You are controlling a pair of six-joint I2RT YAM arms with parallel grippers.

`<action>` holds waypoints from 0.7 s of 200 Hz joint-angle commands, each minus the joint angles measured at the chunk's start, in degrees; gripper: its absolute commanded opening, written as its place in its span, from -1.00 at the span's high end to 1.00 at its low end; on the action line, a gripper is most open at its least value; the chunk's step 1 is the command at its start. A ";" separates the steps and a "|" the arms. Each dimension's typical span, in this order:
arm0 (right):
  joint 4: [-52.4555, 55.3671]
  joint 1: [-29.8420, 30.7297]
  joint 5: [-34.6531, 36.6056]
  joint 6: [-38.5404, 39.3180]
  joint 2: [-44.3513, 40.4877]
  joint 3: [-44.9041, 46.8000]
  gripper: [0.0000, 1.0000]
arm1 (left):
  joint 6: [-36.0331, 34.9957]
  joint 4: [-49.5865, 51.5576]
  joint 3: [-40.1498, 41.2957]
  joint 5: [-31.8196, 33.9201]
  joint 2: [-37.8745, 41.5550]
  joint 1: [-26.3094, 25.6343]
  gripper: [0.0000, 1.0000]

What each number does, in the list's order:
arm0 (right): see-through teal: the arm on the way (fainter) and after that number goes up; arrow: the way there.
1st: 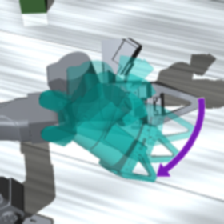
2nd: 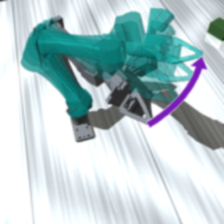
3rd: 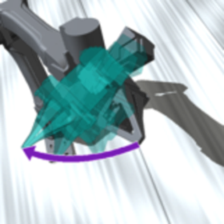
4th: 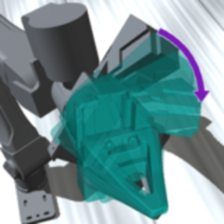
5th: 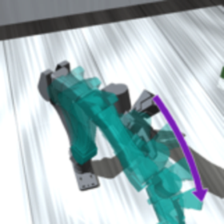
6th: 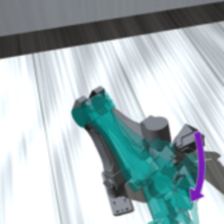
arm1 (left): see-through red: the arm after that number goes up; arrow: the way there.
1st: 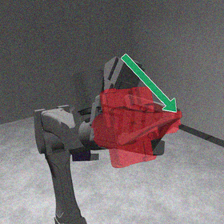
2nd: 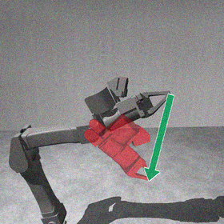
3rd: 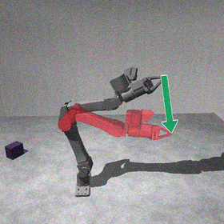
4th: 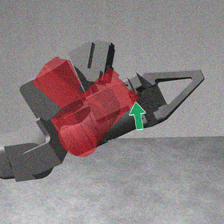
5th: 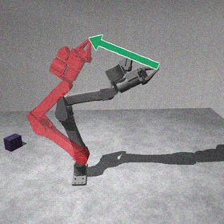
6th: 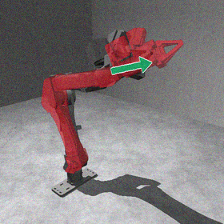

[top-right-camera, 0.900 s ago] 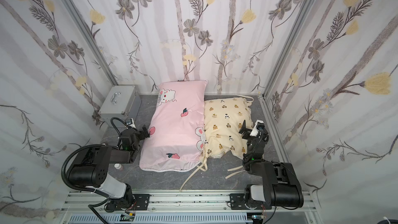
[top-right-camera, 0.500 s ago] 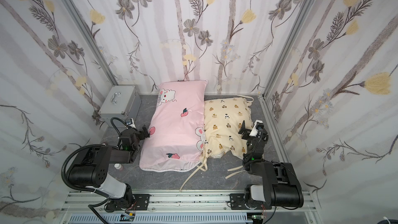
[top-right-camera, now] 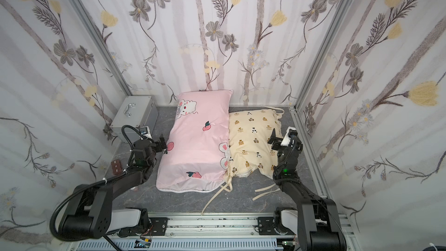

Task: Zip up pillowcases
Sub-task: Adjust the pillowcase at the center of the board.

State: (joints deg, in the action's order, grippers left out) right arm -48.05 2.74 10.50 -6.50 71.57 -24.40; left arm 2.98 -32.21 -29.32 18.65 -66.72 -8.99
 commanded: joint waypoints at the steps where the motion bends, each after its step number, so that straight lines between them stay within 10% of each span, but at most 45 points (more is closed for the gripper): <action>1: 30.93 5.36 -0.64 -3.68 -3.93 -6.29 -1.00 | 8.92 25.44 -6.40 4.58 7.24 -5.77 -1.00; 25: 41.00 17.64 -9.19 -10.07 -3.54 -8.42 -1.00 | 20.41 37.91 -10.64 3.36 3.25 -17.39 -0.91; 61: 43.98 28.58 -20.67 -19.75 4.59 -10.00 -0.80 | 28.53 37.67 -11.77 -8.93 -10.23 -19.66 -0.83; 111: 49.11 24.06 -24.74 -17.88 18.77 -9.74 -0.56 | 28.86 34.01 -13.27 -14.59 -22.97 -12.20 -0.79; 140: 55.03 17.47 -22.06 -17.12 10.96 -4.72 -0.58 | 27.34 33.90 -15.89 -15.23 -27.54 -9.54 -0.76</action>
State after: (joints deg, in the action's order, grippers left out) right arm -0.45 22.98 -13.39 -23.97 87.70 -31.62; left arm 29.78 -3.86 -44.34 4.23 -91.20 -20.18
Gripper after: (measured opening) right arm 0.773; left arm 0.883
